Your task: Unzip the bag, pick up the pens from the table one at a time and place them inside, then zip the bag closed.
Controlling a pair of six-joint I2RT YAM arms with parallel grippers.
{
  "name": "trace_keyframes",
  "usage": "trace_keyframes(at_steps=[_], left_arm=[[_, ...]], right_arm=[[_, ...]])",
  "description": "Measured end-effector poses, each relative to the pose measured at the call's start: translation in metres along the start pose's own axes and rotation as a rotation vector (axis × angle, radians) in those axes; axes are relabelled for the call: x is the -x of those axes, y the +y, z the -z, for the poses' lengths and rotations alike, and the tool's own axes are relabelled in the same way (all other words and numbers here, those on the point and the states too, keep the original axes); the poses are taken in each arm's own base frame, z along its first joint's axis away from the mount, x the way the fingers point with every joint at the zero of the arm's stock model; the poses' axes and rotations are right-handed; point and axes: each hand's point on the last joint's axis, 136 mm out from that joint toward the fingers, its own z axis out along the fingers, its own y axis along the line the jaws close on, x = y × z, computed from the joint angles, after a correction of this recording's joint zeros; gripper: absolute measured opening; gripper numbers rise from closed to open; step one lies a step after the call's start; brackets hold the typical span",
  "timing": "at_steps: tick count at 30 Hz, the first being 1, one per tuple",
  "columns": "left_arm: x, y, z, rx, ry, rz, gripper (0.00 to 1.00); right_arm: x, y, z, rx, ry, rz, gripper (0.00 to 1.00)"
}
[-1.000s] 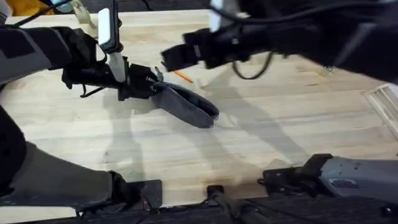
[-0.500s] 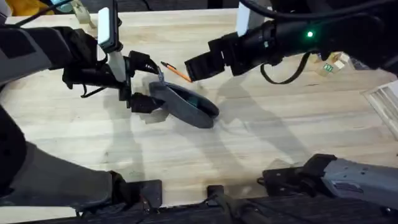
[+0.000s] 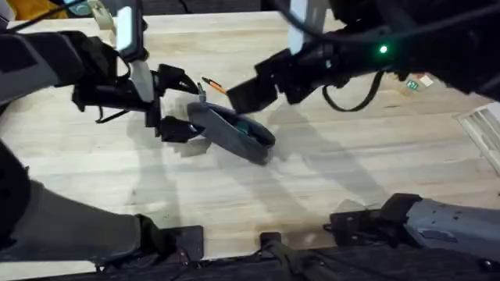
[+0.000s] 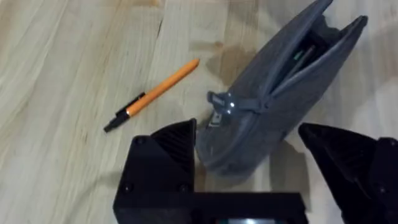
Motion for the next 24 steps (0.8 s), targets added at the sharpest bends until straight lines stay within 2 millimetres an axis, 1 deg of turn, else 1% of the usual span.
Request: trace_keyframes(at_steps=[3,7,12,15,19,20,21,23,24], left_arm=[[0.007,-0.006,0.016,0.019,0.005,0.034,0.994],[0.026,-0.013,0.044,0.078,0.007,0.037,0.993],[0.041,-0.026,0.072,0.148,0.022,0.051,0.993],[0.046,-0.037,0.085,0.182,0.032,0.066,0.993],[0.053,-0.049,0.096,0.219,0.048,0.072,0.993],[0.054,-0.053,0.098,0.227,0.055,0.073,0.993],[0.055,-0.057,0.100,0.232,0.064,0.072,0.993],[0.057,-0.064,0.102,0.238,0.084,0.067,0.993],[0.058,-0.068,0.103,0.240,0.095,0.064,0.993]], right_arm=[[-0.004,0.013,-0.003,0.025,0.012,0.056,0.997],[-0.008,0.025,-0.004,0.047,0.022,0.098,0.997],[-0.008,0.027,-0.005,0.050,0.024,0.106,0.997],[-0.008,0.027,-0.005,0.051,0.024,0.107,0.997],[-0.008,0.027,-0.005,0.050,0.023,0.108,0.996],[-0.008,0.027,-0.005,0.050,0.023,0.110,0.958],[-0.008,0.027,-0.005,0.051,0.023,0.114,0.862],[-0.008,0.027,-0.005,0.050,0.023,0.115,0.590],[-0.008,0.027,-0.005,0.051,0.022,0.116,0.433]])
